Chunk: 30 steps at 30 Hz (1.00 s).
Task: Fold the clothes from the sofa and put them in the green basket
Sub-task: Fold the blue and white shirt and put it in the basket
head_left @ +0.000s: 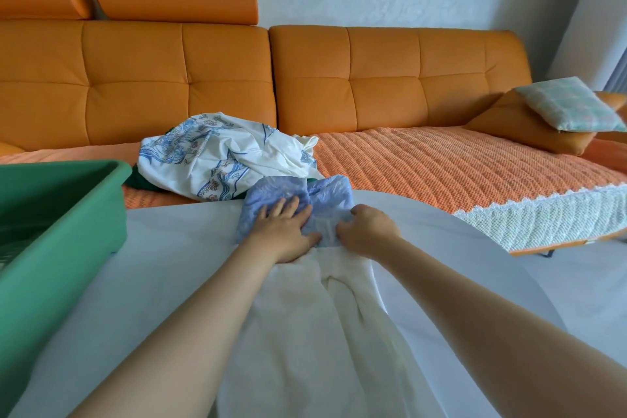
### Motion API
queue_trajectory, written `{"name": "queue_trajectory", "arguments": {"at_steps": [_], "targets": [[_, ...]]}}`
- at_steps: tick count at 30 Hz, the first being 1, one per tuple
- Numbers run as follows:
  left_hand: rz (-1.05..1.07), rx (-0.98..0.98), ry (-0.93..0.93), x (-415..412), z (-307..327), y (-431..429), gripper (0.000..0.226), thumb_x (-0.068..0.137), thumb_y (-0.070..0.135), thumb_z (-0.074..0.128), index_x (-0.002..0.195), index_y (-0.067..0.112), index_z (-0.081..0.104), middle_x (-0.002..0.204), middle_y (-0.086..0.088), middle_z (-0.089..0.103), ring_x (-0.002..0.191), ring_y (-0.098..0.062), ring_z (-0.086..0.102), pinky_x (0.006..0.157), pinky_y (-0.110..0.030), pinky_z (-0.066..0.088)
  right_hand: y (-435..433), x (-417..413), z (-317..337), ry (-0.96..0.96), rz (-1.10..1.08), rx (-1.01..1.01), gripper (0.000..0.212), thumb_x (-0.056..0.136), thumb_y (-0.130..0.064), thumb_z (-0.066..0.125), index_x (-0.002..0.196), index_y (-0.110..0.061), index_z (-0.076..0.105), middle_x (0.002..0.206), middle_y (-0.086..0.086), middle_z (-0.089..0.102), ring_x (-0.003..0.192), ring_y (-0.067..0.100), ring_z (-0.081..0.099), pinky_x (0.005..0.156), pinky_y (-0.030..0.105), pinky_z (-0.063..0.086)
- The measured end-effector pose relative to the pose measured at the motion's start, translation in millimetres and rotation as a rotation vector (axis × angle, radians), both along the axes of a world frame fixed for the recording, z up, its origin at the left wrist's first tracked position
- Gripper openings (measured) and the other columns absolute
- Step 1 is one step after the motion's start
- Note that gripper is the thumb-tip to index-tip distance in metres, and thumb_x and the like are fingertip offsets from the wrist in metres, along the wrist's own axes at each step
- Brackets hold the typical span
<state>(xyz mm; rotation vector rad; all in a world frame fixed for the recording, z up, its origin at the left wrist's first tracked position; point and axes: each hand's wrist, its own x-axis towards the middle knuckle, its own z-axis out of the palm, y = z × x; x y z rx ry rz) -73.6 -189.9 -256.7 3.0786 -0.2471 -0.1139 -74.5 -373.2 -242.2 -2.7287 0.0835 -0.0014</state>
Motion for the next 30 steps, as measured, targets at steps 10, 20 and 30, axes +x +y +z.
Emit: {"name": "queue_trajectory", "arguments": {"at_steps": [10, 20, 30], "targets": [[0.011, -0.045, 0.027, 3.9, 2.9, 2.2, 0.067, 0.097, 0.06, 0.027, 0.158, 0.04, 0.01, 0.168, 0.005, -0.001, 0.154, -0.022, -0.003, 0.12, -0.058, -0.004, 6.8, -7.2, 33.8, 0.303, -0.189, 0.915, 0.046, 0.077, -0.007, 0.07, 0.119, 0.002, 0.053, 0.108, 0.018, 0.065, 0.096, 0.034, 0.067, 0.087, 0.049, 0.058], [0.265, -0.492, -0.184, -2.2, 32.7, 48.4, 0.041, 0.099, 0.038, 0.036, 0.136, 0.041, 0.054, 0.146, -0.004, 0.052, 0.133, -0.031, 0.045, 0.108, -0.043, 0.036, 52.0, -24.2, 69.8, 0.245, 0.236, 0.898, 0.018, 0.088, -0.025, 0.064, 0.101, -0.018, 0.072, 0.084, 0.0, 0.071, 0.075, 0.014, 0.063, 0.069, 0.027, 0.046], [0.377, -1.168, -0.057, -23.8, 28.2, 92.5, 0.079, 0.091, 0.05, 0.062, 0.157, 0.029, 0.023, 0.154, 0.0, 0.042, 0.136, -0.021, 0.045, 0.11, -0.036, 0.038, 107.3, -9.4, 28.2, -0.207, 0.708, -0.167, 0.054, 0.096, -0.031, 0.058, 0.147, -0.04, 0.043, 0.162, -0.01, 0.025, 0.149, 0.017, 0.018, 0.115, 0.038, 0.019]]}}
